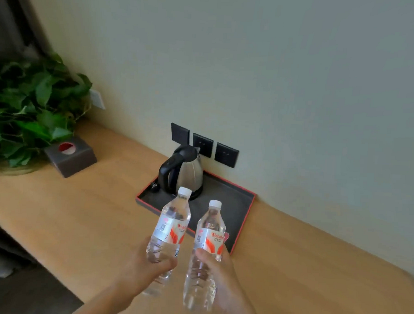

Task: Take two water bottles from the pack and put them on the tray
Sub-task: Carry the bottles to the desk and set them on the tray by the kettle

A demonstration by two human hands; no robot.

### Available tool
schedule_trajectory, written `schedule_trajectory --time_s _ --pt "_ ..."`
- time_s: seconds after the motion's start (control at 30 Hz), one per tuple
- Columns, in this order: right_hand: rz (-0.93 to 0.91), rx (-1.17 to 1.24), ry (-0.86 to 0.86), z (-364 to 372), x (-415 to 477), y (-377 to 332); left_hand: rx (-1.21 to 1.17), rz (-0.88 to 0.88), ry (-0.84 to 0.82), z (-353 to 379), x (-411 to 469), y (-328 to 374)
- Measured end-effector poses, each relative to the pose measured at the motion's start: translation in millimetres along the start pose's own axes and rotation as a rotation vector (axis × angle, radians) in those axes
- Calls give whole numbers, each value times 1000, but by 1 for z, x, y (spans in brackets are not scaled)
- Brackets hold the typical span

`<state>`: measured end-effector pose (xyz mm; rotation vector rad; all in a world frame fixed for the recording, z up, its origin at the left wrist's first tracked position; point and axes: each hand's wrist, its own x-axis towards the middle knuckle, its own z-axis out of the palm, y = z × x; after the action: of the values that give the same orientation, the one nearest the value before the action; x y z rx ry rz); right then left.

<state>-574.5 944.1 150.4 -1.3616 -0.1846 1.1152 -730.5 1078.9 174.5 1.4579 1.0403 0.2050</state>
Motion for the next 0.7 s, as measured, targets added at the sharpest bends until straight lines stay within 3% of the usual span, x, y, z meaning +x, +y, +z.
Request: schedule_trajectory --time_s 0.27,0.7 --pt "-56 42 213 -22 78 -30 196 41 -162 16 120 39" --pt "-191 -184 595 -28 154 -92 113 180 -325 80 249 86"
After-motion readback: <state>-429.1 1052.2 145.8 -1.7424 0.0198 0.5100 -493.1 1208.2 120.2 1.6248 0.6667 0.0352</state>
